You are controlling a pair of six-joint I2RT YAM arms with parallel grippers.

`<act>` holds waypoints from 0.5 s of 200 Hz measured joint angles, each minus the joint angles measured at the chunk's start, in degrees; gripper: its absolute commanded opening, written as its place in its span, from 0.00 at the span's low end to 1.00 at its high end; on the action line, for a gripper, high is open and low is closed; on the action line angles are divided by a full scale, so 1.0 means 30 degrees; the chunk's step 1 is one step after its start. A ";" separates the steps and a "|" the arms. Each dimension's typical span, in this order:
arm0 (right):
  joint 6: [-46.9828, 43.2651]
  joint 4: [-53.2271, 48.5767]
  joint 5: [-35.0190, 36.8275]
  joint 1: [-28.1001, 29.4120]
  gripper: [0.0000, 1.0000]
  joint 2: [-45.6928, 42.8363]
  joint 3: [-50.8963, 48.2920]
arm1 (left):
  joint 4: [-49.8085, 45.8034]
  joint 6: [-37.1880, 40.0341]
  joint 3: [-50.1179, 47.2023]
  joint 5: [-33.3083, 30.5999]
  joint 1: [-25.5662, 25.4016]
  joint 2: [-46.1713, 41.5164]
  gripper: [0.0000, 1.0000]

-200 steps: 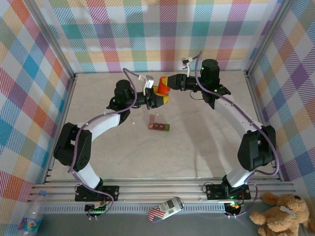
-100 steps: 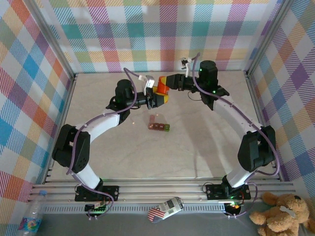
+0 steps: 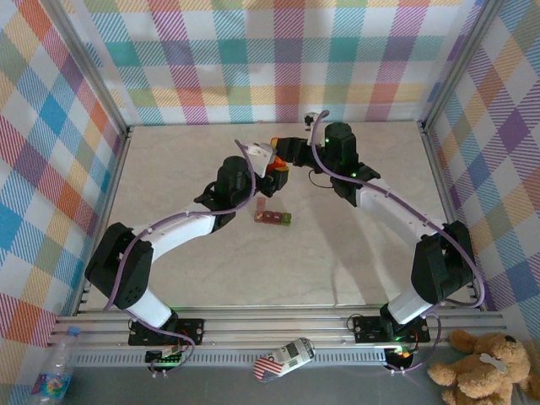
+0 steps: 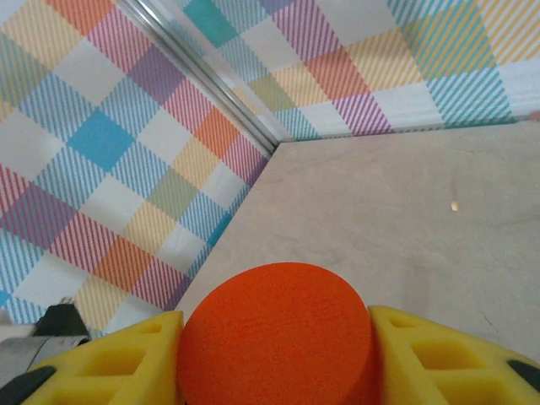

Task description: Sort the pills into containers

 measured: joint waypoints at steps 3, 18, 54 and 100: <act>0.0029 0.0000 0.0095 0.0022 0.31 0.0015 0.0000 | 0.0015 0.0073 0.0000 -0.0182 -0.0036 0.0000 0.00; 0.0131 0.0117 0.0357 0.0066 0.37 0.0015 0.0007 | 0.0182 0.0350 -0.0007 -0.0634 -0.0109 0.0000 0.00; 0.0852 0.0073 -0.0772 -0.0437 0.72 0.0007 0.0168 | 0.0831 0.0313 -0.0007 0.0444 0.0197 0.0007 0.00; 0.0801 -0.1115 -0.5151 -0.2091 0.84 -0.0699 0.0321 | 0.2943 -0.1231 -0.0058 0.6105 0.2404 0.0007 0.00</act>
